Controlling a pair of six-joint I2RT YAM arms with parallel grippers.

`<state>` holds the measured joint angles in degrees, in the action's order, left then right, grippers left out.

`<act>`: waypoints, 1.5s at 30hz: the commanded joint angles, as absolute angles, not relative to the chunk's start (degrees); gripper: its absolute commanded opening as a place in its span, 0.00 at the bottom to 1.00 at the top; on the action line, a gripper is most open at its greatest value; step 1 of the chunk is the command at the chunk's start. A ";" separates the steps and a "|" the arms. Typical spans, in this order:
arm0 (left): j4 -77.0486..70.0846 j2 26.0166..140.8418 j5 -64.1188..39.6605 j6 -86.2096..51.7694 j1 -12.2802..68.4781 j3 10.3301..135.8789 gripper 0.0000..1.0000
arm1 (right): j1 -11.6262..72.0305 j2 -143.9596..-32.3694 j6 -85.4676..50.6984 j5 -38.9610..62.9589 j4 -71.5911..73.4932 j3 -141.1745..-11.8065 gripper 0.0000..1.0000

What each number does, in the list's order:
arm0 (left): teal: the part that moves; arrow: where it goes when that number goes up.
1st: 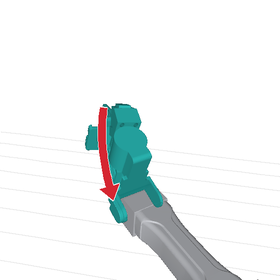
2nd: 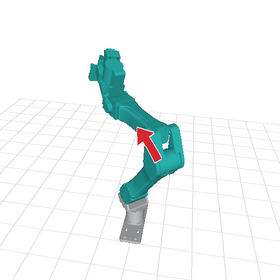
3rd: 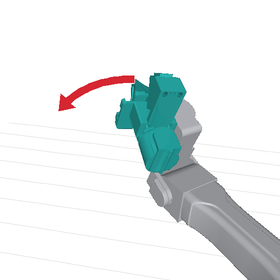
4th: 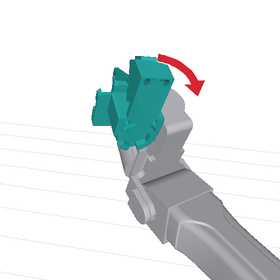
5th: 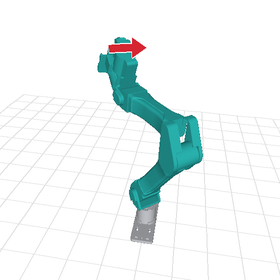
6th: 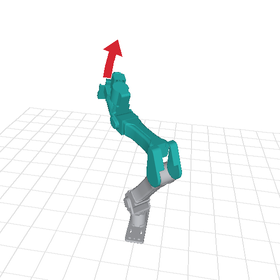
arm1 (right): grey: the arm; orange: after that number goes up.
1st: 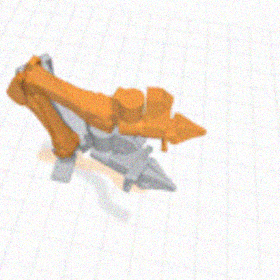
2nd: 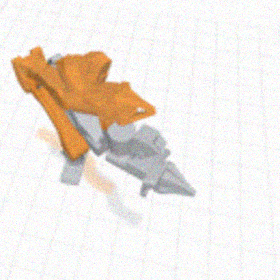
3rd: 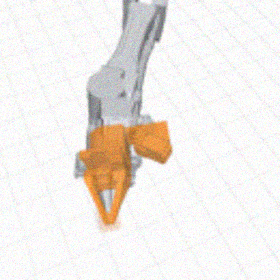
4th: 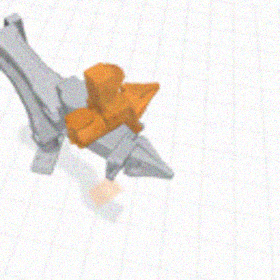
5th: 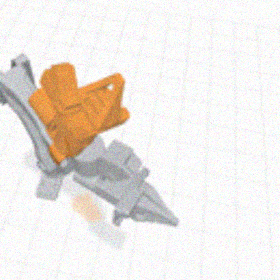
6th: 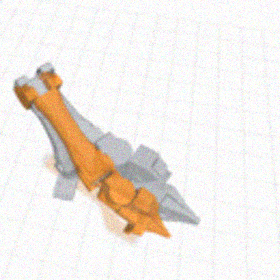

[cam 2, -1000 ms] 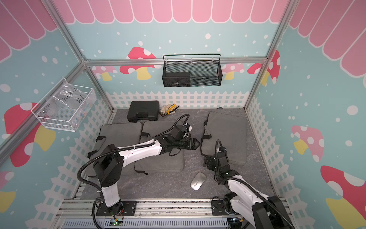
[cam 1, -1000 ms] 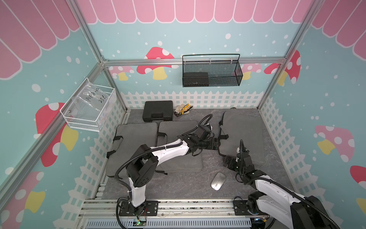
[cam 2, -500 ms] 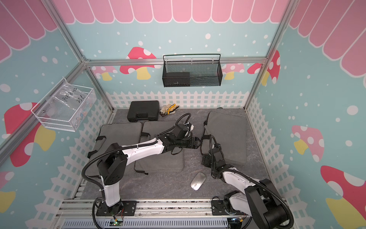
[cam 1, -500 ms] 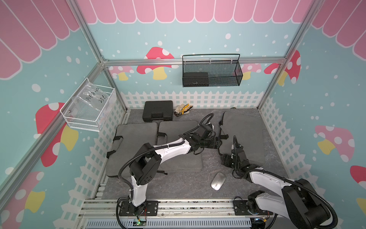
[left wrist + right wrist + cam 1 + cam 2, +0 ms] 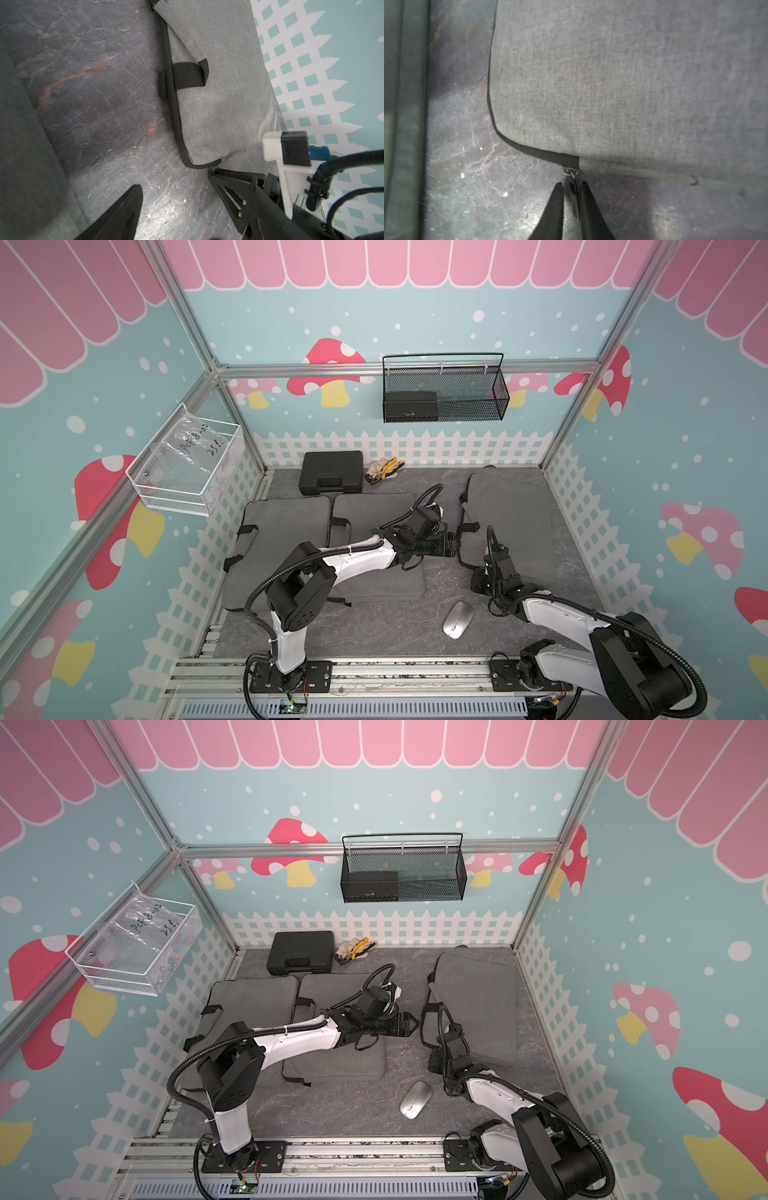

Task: Put the mouse into the laptop bag
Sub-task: Adjust the zippered laptop bag at the center of the board, then unzip the zipper on the zippered laptop bag.

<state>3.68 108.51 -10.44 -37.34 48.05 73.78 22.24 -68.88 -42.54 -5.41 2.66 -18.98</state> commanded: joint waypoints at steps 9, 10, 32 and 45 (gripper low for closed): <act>-0.63 115.29 -11.52 -40.22 47.57 77.99 0.78 | 23.24 -66.63 -42.89 -6.32 -0.61 -19.56 0.00; -0.49 116.28 -11.93 -40.49 47.55 78.91 0.77 | 23.19 -66.62 -42.89 -6.33 -0.62 -19.60 0.00; -2.83 133.27 -20.12 -47.48 51.21 93.37 0.38 | 29.36 -67.94 -43.57 -3.06 2.32 -22.76 0.00; -23.41 130.34 -21.88 -59.49 53.96 79.63 0.36 | 29.84 -66.58 -46.93 1.05 10.29 -20.21 0.00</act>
<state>-16.40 132.11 -19.66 -55.00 51.16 83.31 28.88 -68.42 -45.15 -3.29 3.95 -20.73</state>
